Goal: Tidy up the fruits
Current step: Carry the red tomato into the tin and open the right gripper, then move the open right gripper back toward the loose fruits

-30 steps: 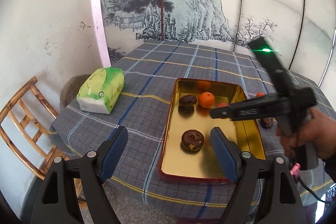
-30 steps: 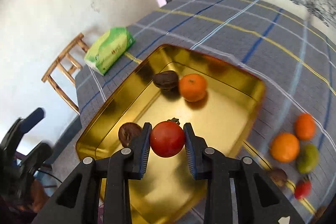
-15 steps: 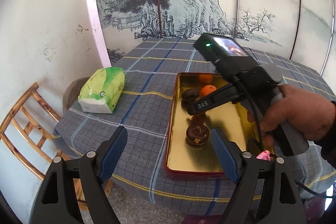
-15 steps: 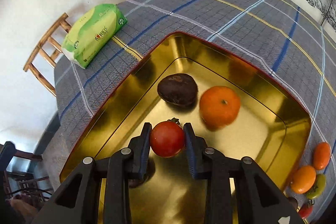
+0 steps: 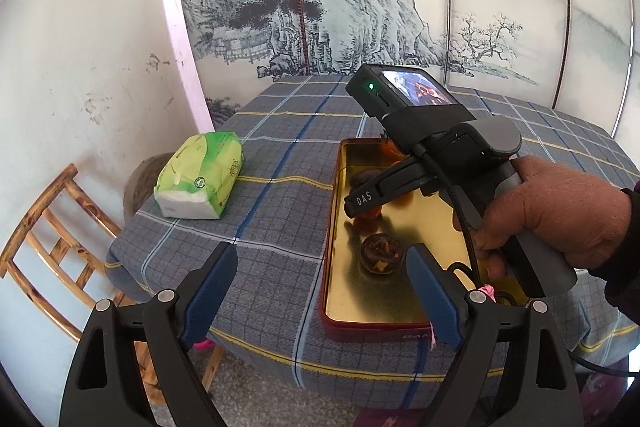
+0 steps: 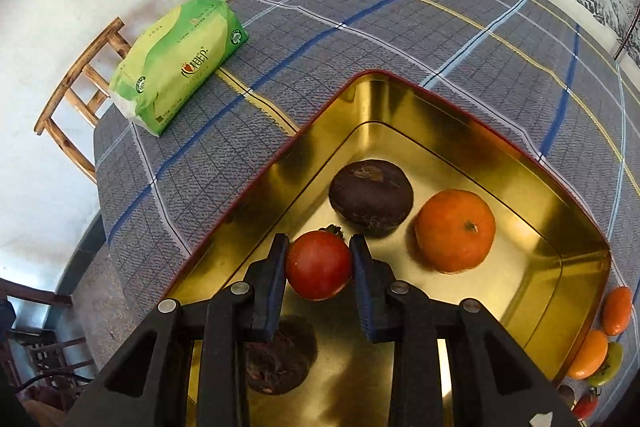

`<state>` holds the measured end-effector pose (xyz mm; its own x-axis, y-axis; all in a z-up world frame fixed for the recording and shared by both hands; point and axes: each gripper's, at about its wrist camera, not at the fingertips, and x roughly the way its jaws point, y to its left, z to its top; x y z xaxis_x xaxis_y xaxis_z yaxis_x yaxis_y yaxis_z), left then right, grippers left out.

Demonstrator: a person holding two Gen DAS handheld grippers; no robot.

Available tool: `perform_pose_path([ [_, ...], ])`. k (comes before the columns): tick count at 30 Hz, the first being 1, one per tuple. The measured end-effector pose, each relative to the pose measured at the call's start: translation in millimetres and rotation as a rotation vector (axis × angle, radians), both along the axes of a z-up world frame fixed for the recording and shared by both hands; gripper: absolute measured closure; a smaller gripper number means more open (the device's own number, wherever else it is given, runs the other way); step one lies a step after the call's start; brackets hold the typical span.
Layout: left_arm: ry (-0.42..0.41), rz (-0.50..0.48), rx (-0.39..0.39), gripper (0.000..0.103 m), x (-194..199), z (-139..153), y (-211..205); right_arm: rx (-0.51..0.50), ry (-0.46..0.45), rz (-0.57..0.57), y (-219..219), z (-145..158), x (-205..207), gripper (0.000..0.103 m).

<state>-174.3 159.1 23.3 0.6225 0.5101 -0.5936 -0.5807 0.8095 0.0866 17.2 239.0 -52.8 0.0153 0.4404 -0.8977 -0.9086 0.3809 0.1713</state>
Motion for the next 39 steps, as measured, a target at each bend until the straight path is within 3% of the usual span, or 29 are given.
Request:
perform_pose_path([
  [16, 0.019, -0.010, -0.006, 0.015, 5, -4, -7, 0.179, 0.033, -0.053, -26, 22, 8, 0.069],
  [25, 0.030, -0.023, 0.005, 0.014, 11, -5, -13, 0.357, 0.022, -0.067, -78, 53, 1, 0.065],
  [30, 0.040, -0.035, 0.017, 0.014, 16, -4, -21, 0.440, -0.086, -0.084, -140, 69, -9, 0.059],
  [32, 0.041, -0.040, 0.022, 0.014, 18, -3, -24, 0.452, -0.147, -0.101, -167, 71, -12, 0.050],
  [35, 0.050, -0.054, 0.031, 0.014, 22, -2, -30, 0.434, -0.252, -0.154, -216, 69, -8, 0.044],
  [39, 0.061, -0.080, 0.040, 0.014, 32, -1, -41, 0.384, -0.319, -0.275, -277, 58, 13, 0.042],
])
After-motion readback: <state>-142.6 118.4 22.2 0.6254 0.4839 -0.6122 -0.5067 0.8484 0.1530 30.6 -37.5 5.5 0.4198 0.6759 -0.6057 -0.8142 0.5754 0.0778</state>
